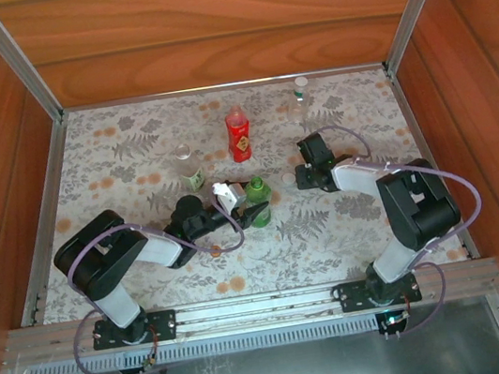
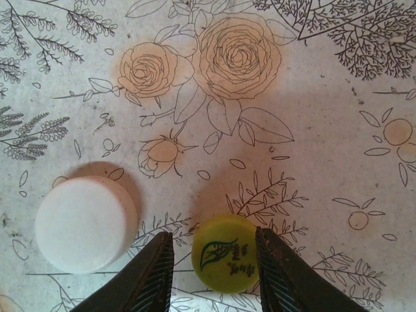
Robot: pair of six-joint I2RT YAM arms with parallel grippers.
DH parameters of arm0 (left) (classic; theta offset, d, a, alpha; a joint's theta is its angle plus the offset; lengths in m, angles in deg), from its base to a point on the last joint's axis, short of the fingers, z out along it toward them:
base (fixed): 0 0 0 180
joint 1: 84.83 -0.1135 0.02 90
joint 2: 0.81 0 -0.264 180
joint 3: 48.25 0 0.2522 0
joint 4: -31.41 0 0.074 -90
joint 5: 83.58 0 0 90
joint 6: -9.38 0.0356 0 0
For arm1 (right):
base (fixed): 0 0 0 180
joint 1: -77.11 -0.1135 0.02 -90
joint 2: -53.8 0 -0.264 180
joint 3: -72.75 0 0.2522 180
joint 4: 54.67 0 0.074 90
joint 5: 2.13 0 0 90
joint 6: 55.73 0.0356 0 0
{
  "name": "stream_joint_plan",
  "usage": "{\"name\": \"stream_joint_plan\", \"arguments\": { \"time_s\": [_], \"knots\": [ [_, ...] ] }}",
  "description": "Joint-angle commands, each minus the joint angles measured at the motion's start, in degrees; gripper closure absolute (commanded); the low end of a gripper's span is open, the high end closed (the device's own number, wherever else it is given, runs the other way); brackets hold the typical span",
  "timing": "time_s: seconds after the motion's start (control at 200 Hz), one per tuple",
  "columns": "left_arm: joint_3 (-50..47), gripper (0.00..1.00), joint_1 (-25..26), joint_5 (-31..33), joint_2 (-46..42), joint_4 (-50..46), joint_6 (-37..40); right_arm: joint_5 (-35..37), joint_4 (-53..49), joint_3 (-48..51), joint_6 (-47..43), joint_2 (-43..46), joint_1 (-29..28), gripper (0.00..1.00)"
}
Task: Screw on the bottle caps
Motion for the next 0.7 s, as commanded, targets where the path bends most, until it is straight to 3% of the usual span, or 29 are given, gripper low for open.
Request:
{"name": "stream_joint_plan", "arguments": {
  "time_s": [0.0,0.37,0.695],
  "knots": [
    [-1.08,0.36,0.19,-1.40,-0.04,-1.29,0.56,0.35,-0.54,-0.78,0.08,-0.86,0.59,0.60],
    [-0.93,0.36,0.19,-1.71,0.13,-1.24,0.25,1.14,-2.19,-1.20,0.69,-0.03,0.76,0.57],
    [-0.84,0.36,0.17,-2.08,0.16,-1.26,-0.04,0.53,-2.29,-2.19,0.57,-1.34,0.85,0.62]
  ]
}}
